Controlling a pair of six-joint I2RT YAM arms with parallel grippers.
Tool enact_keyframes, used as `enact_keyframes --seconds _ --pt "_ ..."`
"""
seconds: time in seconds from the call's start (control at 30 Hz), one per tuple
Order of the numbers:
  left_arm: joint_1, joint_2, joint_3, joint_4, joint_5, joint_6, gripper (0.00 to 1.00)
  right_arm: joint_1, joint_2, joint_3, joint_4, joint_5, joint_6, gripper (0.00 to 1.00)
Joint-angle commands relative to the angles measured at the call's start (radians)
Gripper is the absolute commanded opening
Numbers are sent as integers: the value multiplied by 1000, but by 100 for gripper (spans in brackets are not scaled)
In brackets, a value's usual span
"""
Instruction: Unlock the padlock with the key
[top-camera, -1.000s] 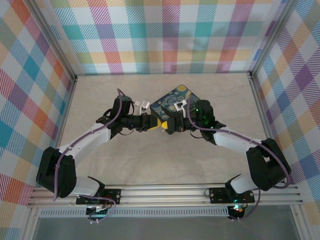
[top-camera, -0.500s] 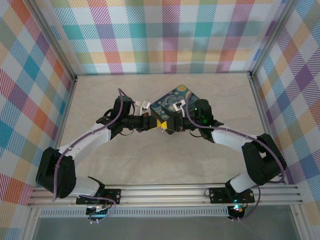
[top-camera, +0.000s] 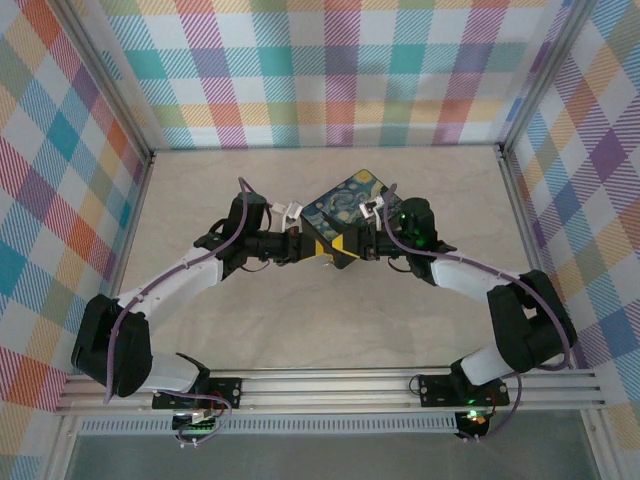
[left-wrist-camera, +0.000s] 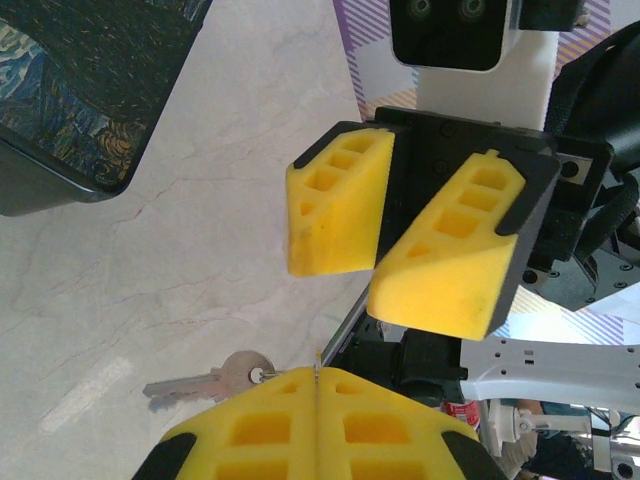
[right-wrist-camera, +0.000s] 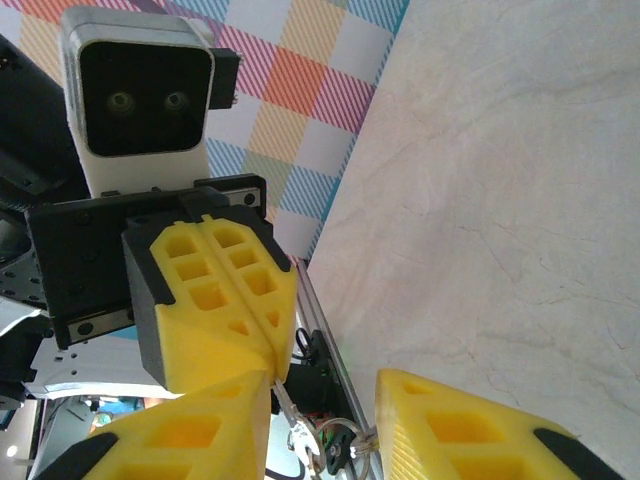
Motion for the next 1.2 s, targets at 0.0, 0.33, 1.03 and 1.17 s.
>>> enact_keyframes --seconds 0.0,0.33,1.03,1.17 --pt "-7 -4 28 22 10 -2 0 0 -26 -30 29 -28 -24 34" --pt "-7 3 40 48 20 -23 0 1 -25 -52 82 -57 -8 36" --pt "-7 0 30 81 22 -46 0 25 20 -28 104 -64 5 29" --pt "-7 -7 24 81 22 -44 0 26 20 -33 117 -72 19 27"
